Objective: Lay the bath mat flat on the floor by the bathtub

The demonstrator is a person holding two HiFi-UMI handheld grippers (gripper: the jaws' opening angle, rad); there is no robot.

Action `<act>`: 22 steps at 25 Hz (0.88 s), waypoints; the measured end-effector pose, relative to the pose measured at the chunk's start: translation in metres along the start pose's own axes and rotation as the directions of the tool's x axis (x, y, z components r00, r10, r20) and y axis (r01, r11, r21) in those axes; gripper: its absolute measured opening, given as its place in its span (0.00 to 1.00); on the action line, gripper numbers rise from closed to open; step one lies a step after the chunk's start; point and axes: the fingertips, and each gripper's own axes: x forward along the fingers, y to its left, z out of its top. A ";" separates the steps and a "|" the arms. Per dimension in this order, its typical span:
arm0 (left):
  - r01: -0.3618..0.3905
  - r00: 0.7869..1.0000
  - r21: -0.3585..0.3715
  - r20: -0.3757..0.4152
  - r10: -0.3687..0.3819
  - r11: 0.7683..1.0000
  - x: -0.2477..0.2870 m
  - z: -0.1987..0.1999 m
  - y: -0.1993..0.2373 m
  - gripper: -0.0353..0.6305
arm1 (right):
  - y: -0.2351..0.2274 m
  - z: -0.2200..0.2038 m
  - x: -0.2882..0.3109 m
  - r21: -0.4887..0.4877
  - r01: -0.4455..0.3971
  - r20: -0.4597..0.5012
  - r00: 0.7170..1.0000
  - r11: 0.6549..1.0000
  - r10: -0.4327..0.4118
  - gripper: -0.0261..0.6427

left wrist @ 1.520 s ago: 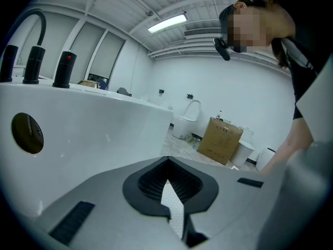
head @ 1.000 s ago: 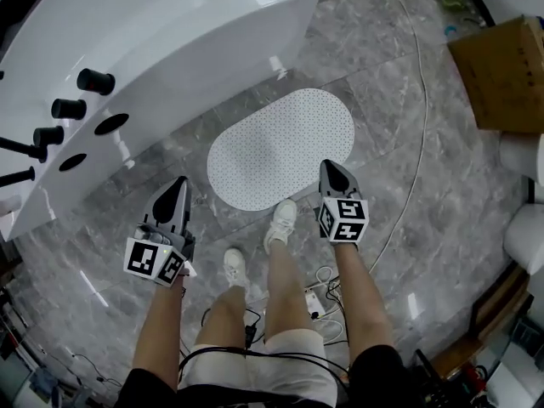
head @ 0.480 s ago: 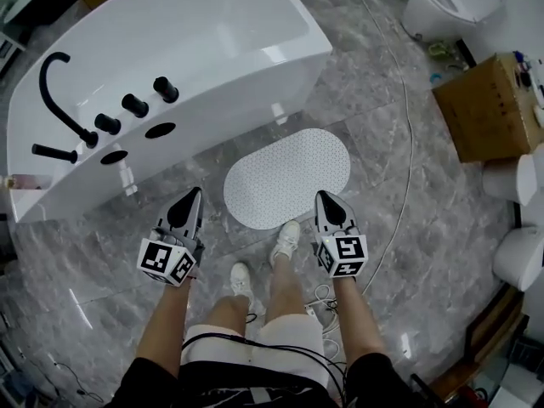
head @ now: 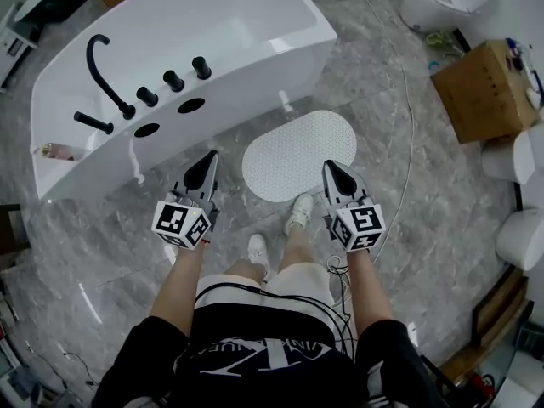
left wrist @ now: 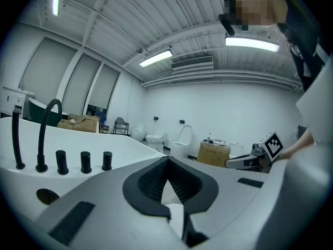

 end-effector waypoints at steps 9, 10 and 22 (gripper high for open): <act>0.005 0.997 0.004 0.080 -0.005 1.000 -0.063 0.061 -0.008 0.07 | 0.061 0.058 -0.049 -0.059 -0.028 0.055 0.998 0.998 0.031 0.08; 0.004 0.996 0.002 0.087 -0.004 1.000 -0.069 0.066 -0.009 0.07 | 0.066 0.063 -0.054 -0.065 -0.025 0.063 0.998 0.998 0.029 0.08; -0.006 0.992 0.000 0.126 0.006 1.000 -0.113 0.114 -0.016 0.07 | 0.103 0.119 -0.099 -0.083 -0.016 0.122 0.992 0.996 0.026 0.08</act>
